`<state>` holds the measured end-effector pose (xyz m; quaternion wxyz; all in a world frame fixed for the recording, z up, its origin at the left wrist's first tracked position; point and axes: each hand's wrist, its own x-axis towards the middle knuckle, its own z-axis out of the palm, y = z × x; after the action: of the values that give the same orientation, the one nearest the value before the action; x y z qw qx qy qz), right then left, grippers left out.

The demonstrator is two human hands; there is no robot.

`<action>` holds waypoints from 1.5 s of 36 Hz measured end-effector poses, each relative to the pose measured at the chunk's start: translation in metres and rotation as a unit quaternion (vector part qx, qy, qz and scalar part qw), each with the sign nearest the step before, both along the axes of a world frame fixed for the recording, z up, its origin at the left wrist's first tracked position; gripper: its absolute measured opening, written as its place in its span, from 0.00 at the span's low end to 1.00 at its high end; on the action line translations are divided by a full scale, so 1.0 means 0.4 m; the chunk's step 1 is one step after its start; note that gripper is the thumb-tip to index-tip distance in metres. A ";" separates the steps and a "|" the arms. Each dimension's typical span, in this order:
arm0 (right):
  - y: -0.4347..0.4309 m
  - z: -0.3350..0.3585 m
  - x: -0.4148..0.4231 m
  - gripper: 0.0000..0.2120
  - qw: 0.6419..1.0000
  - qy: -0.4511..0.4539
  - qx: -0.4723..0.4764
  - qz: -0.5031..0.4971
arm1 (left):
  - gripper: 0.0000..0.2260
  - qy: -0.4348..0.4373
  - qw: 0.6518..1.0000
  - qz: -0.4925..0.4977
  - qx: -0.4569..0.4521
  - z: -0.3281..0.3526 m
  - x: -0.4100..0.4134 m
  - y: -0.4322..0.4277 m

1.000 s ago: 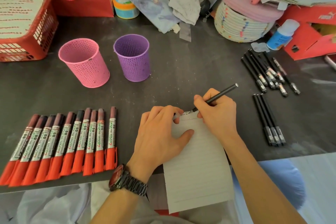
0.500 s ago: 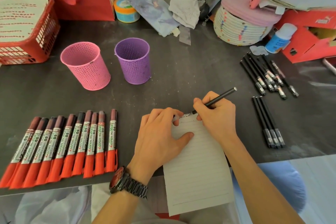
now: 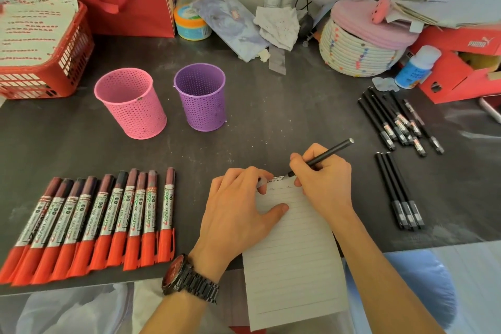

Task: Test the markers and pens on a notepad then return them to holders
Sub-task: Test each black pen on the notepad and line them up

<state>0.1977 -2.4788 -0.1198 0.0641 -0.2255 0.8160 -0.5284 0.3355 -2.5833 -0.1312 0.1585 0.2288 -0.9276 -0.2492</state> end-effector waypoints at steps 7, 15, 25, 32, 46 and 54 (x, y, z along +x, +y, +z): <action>-0.001 0.001 -0.001 0.14 1.000 0.014 0.002 0.003 | 0.19 -0.001 1.000 0.000 0.002 -0.001 0.000 -0.001; 0.000 -0.001 -0.002 0.14 1.000 0.013 0.004 0.006 | 0.18 -0.003 1.000 -0.001 0.001 0.000 0.001 0.000; 0.003 0.013 -0.005 0.16 0.995 -0.023 -0.083 -0.041 | 0.19 0.011 1.000 0.006 0.017 0.005 0.009 0.000; 0.020 0.036 -0.001 0.14 0.967 -0.115 -0.228 0.007 | 0.05 0.093 0.994 0.031 0.040 0.029 0.017 0.010; 0.064 0.023 0.038 0.10 0.962 -0.142 -0.234 0.001 | 0.14 0.062 0.998 0.012 0.027 0.012 0.013 0.001; 0.071 0.021 0.043 0.09 0.961 -0.136 -0.241 0.015 | 0.09 0.062 0.995 0.031 0.071 0.002 0.010 -0.001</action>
<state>0.2150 -2.4505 -0.1112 0.1266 -0.1727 0.6443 -0.7342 0.3395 -2.5837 -0.1304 0.2064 0.2519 -0.8884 -0.3236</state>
